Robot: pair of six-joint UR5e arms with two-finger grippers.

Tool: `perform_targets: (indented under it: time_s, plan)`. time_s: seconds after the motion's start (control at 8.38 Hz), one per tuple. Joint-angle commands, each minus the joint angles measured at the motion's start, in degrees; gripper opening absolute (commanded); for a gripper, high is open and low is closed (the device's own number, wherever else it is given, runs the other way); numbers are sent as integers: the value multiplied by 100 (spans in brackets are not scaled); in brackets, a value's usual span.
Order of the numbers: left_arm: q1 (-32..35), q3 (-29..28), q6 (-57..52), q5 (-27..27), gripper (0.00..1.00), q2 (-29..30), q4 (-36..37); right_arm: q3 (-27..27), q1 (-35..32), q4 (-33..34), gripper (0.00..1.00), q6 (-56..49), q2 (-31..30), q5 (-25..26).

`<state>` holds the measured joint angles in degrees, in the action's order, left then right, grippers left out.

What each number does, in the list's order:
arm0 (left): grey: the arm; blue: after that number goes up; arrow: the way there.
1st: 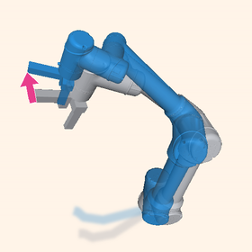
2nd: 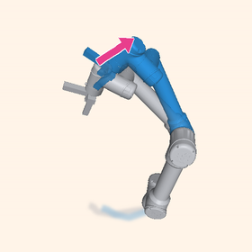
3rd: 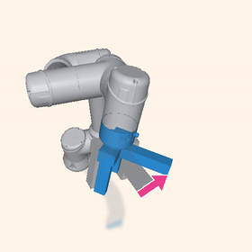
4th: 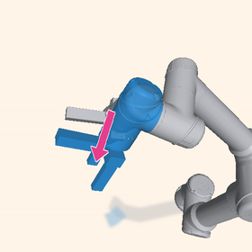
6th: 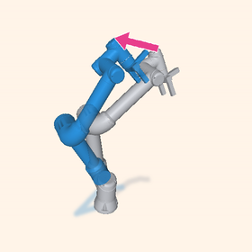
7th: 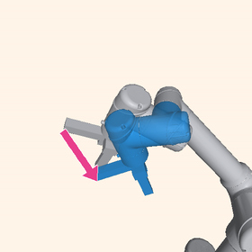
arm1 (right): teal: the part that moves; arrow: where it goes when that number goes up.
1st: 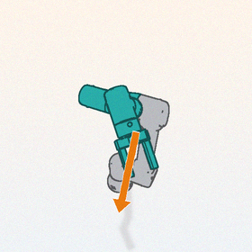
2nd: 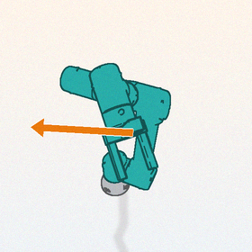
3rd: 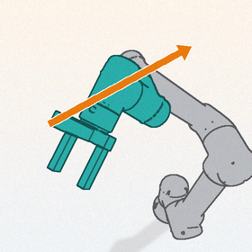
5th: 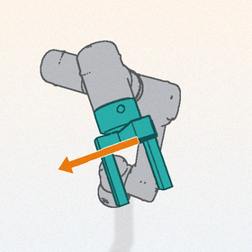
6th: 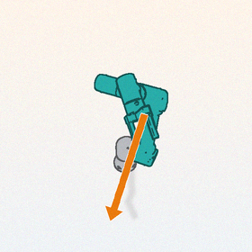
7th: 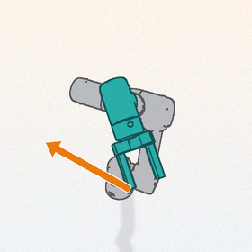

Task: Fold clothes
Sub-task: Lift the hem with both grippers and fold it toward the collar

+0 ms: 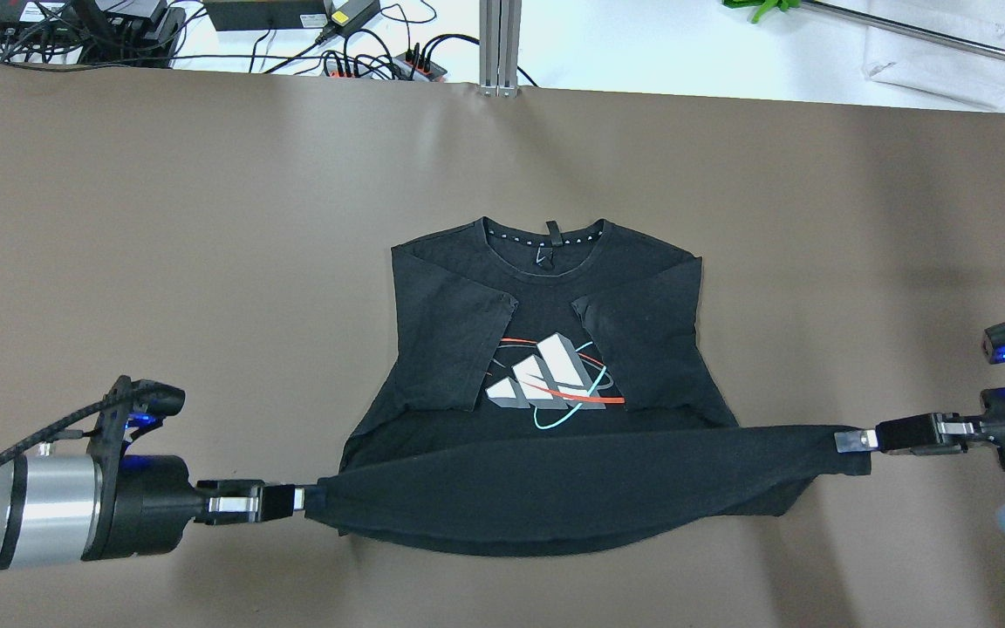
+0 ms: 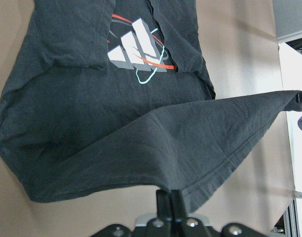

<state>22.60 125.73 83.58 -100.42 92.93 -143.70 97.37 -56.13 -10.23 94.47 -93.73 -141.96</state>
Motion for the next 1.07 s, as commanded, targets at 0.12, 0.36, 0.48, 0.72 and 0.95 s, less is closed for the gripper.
perform_targets:
  time_s: [0.12, 0.36, 0.48, 0.72, 0.95]
  plan:
    - [938, -468, 0, -259, 0, 937, 993, -7, -390, 2002, 0, -1831, 469, 465]
    - [1105, -1065, -17, -241, 0, 1087, 949, 2, -390, 3319, 0, -3096, 846, 949]
    - [1106, -1251, -35, -58, 0, 1131, 931, 19, -389, 3934, 0, -3485, 1117, 1212]
    - [1307, -1533, -9, 23, 0, 1446, 949, 2, -363, 4842, 0, -4101, 1505, 1626]
    - [1736, -1796, 9, -3, 0, 1675, 1001, -42, -328, 5450, 0, -4628, 1708, 1960]
